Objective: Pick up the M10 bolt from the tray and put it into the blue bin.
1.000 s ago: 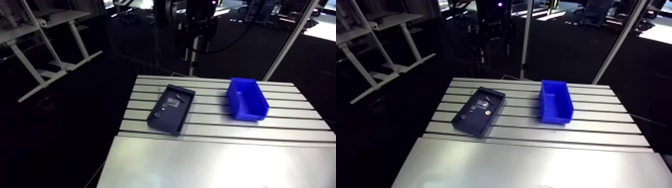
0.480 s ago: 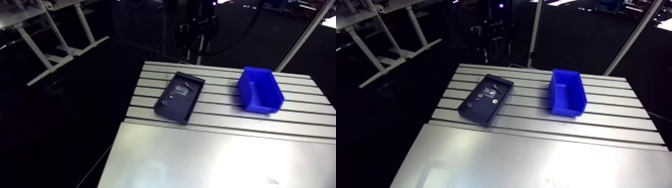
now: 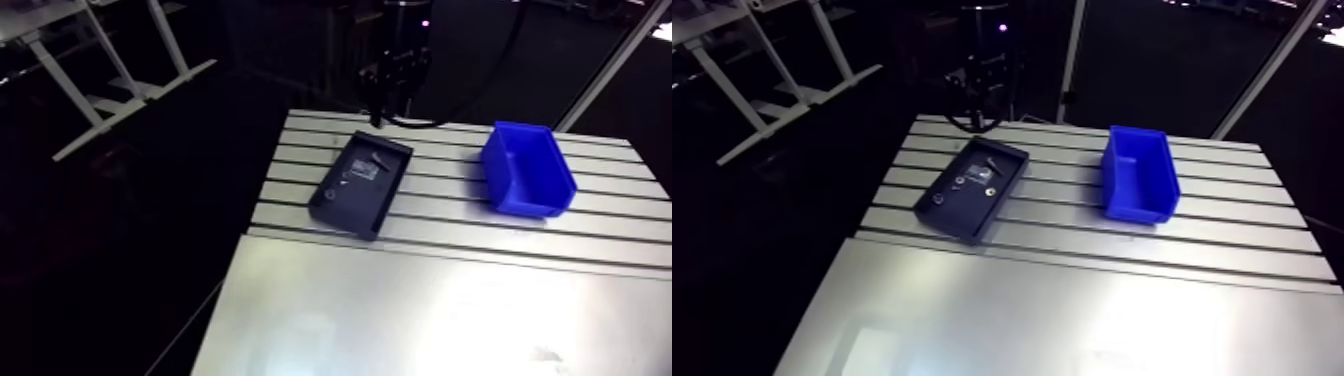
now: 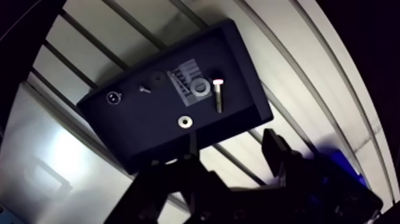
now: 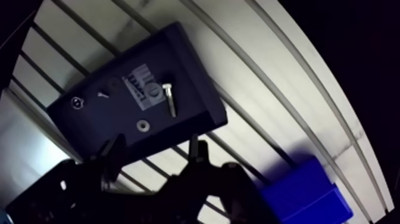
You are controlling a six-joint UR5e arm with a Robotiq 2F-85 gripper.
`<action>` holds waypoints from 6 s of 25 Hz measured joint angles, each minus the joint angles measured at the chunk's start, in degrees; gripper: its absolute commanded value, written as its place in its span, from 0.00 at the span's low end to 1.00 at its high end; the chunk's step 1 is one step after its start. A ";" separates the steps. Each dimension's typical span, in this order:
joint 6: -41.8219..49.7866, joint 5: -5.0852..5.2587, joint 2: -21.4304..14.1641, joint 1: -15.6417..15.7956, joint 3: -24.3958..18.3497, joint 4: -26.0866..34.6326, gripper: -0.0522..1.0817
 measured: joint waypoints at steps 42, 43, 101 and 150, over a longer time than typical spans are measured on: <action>-2.43 -0.07 5.05 -0.37 5.89 -8.21 0.49; -2.45 -0.07 5.09 -0.35 5.94 -8.52 0.49; -5.27 -0.01 5.88 -0.04 6.79 -12.09 0.78; -40.81 0.27 -8.13 -13.13 2.03 4.11 0.94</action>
